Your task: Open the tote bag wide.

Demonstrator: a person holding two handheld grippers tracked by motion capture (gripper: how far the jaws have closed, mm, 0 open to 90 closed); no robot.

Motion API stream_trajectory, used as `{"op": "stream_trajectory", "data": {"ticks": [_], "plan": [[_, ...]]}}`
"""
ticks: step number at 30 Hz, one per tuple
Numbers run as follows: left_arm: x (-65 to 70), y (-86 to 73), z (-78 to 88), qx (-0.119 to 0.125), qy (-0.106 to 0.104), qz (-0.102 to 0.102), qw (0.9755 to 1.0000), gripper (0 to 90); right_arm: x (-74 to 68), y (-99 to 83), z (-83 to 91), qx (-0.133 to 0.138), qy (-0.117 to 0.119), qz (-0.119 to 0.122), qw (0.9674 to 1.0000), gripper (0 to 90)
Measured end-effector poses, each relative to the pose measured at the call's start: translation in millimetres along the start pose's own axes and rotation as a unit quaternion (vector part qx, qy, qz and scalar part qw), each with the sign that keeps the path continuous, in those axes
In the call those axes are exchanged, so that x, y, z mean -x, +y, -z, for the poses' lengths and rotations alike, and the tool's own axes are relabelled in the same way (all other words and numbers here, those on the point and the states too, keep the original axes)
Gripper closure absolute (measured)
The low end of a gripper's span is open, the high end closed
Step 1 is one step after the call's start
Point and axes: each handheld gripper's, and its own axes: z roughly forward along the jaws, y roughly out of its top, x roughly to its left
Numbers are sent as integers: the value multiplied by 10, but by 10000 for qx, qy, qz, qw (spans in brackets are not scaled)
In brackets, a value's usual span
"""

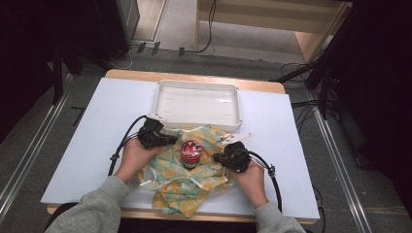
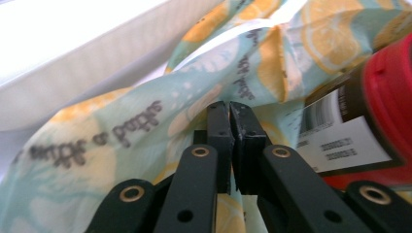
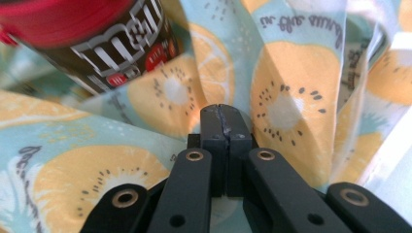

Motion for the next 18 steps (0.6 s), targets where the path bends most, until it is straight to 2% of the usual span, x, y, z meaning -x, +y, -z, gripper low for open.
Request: {"op": "stream_trajectory", "data": {"ticks": [2,6,9,14,18], "plan": [[25,9,20,41,-82,-6,10000,862,-2,21,23,128,47,40,9999,900],[58,19,78,116,-247,-57,9996,841,9,59,92,332,147,-48,9993,900],[93,32,116,141,-357,-121,9992,825,29,81,105,399,203,-41,9990,900],[136,40,182,113,-352,-236,9990,773,29,116,123,468,223,-7,9987,883],[171,35,259,108,-384,-307,9987,743,27,144,202,566,252,55,9981,867]]}}
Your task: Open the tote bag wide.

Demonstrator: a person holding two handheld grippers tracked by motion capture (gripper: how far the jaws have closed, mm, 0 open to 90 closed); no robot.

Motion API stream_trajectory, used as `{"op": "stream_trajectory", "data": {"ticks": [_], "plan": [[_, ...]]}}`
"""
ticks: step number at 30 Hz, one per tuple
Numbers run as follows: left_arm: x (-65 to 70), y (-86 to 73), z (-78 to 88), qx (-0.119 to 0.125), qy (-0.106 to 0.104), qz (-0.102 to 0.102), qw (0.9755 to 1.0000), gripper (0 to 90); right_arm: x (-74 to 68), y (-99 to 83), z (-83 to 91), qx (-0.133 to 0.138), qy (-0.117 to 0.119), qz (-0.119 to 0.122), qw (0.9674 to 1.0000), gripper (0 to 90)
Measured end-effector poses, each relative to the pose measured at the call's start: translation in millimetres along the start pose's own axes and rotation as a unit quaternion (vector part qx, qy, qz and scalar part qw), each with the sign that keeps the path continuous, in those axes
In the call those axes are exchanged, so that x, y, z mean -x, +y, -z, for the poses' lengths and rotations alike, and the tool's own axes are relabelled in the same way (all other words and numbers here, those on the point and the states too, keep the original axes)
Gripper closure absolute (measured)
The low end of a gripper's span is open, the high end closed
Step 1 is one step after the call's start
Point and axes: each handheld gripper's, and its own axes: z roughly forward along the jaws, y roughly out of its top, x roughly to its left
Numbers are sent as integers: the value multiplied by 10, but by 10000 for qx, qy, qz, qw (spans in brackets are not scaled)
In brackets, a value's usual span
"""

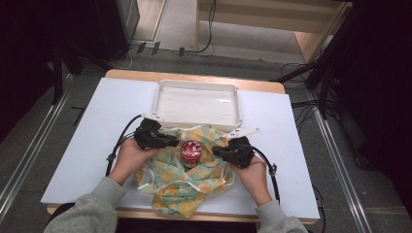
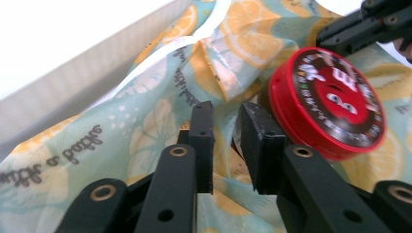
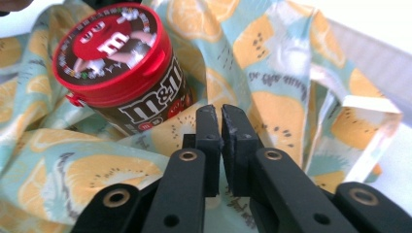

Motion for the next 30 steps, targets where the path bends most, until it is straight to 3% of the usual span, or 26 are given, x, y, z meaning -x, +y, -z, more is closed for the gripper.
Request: {"op": "stream_trajectory", "data": {"ticks": [7,14,19,24,30], "plan": [[90,-5,75,3,-114,-156,9998,672,39,19,134,151,-41,-44,9999,806],[160,-16,156,52,-240,-266,9993,591,85,41,236,212,-17,6,9998,657],[179,-27,198,95,-299,-298,9991,469,128,27,279,253,-13,-36,9997,555],[207,-37,213,98,-338,-366,9987,392,181,10,310,250,-1,-128,9996,520],[247,-59,210,57,-357,-430,9984,362,229,-10,361,274,-13,-205,9994,496]]}}
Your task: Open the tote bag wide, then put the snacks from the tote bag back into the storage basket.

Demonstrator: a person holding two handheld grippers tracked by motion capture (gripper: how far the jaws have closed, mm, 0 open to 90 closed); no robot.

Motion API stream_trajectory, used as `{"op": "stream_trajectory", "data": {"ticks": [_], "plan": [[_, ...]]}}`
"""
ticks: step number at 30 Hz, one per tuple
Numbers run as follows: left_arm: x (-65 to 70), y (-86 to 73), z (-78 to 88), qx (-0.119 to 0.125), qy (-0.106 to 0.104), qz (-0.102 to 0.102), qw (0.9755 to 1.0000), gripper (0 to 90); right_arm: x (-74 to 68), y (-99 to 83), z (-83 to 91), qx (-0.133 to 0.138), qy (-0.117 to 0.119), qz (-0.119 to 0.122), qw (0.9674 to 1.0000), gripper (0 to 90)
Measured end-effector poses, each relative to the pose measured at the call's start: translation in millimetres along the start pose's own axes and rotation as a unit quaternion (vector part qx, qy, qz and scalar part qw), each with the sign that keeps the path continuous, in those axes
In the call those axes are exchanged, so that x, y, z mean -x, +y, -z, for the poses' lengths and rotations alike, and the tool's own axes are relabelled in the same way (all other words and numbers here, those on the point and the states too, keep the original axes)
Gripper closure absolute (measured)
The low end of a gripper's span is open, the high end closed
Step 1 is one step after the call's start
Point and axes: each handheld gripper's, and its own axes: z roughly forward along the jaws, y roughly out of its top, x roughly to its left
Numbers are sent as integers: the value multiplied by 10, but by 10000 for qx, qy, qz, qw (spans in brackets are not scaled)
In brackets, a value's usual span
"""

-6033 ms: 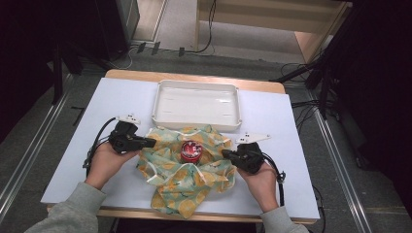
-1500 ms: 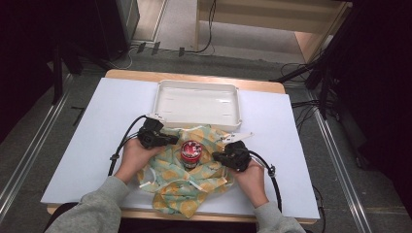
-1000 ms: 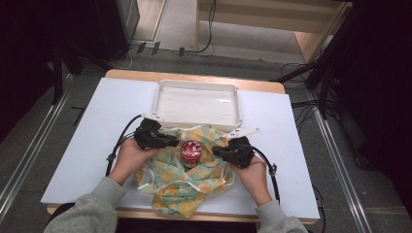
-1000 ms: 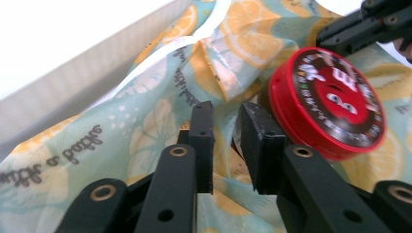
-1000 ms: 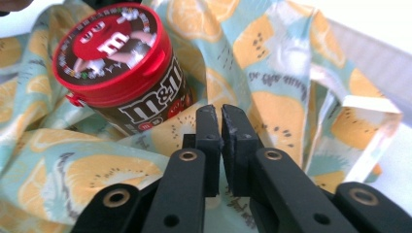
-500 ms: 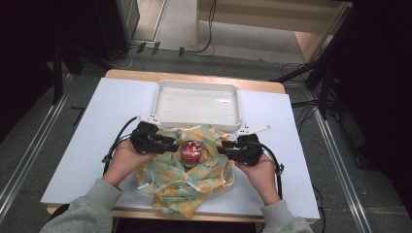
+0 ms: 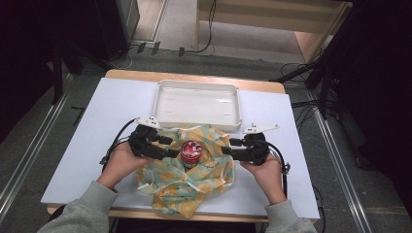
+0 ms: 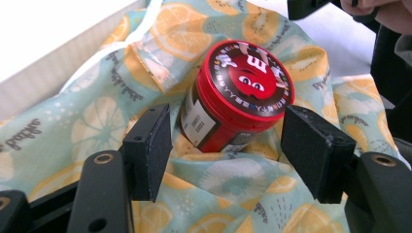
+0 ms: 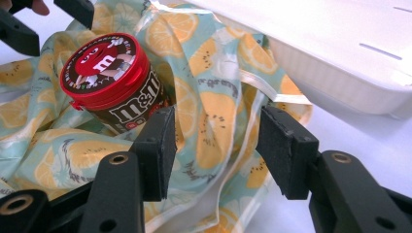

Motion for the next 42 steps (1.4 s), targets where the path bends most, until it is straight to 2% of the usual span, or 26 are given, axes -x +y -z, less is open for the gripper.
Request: {"op": "stream_trajectory", "data": {"ticks": [7,10,17,23,29,37,42], "plan": [[53,-33,-18,34,-66,-117,9999,359,61,-23,56,39,-51,-143,9999,502],[71,-40,-47,-24,-77,-165,9998,359,71,-28,55,9,-74,-168,9998,503],[98,-67,-105,8,-105,-185,9998,353,86,-36,25,-62,-66,-198,9998,504],[70,-78,-155,106,-204,-101,9997,316,100,-46,1,-82,-57,-276,9996,504],[76,-94,-233,49,-284,-190,9994,288,117,-50,13,-53,-89,-314,9995,501],[74,-124,-365,-149,-211,-280,9993,235,152,-68,37,8,-159,-439,9989,502],[64,-135,-439,-153,-113,-334,9993,234,151,-79,33,3,-148,-446,9989,502]]}}
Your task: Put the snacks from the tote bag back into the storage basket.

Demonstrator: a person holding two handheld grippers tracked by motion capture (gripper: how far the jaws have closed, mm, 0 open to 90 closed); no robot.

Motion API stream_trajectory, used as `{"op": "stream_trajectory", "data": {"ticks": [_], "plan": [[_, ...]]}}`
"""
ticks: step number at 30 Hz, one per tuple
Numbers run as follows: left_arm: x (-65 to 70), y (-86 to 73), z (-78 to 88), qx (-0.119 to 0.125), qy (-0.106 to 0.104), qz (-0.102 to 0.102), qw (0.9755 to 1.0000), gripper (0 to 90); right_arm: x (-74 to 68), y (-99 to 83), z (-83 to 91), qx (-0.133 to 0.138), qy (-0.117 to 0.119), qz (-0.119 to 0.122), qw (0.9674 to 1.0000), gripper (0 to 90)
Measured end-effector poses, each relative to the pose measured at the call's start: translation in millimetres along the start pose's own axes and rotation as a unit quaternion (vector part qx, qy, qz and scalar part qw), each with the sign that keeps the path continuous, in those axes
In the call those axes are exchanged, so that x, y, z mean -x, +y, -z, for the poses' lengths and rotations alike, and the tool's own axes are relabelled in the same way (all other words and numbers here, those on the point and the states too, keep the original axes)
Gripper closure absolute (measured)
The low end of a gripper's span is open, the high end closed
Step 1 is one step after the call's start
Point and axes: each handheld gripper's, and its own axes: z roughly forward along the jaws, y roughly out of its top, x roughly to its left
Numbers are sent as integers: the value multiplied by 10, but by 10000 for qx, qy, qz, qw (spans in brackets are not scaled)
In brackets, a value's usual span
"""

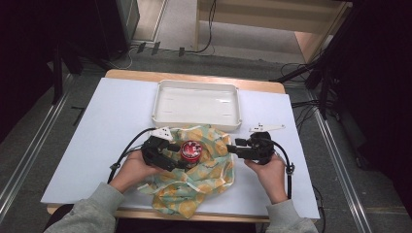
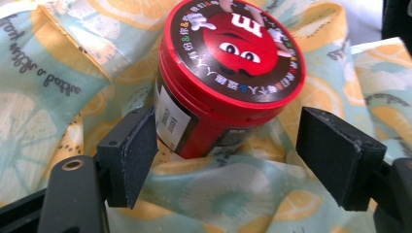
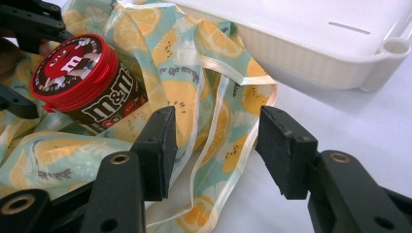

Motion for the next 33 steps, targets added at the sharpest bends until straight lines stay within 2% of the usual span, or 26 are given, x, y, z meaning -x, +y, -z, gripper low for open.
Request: {"op": "stream_trajectory", "data": {"ticks": [6,15,20,33], "plan": [[-28,2,-77,-52,-26,-16,10000,239,-5,-20,4,-14,2,-31,10000,502],[-43,28,-193,56,-45,-146,9999,218,-11,-46,18,39,-11,-63,10000,504],[-65,19,-265,-3,-50,-100,9999,197,-19,-61,9,-14,-35,-52,10000,504],[-59,11,-403,195,17,-224,9996,173,-31,-77,-42,-104,-37,-19,9999,502]]}}
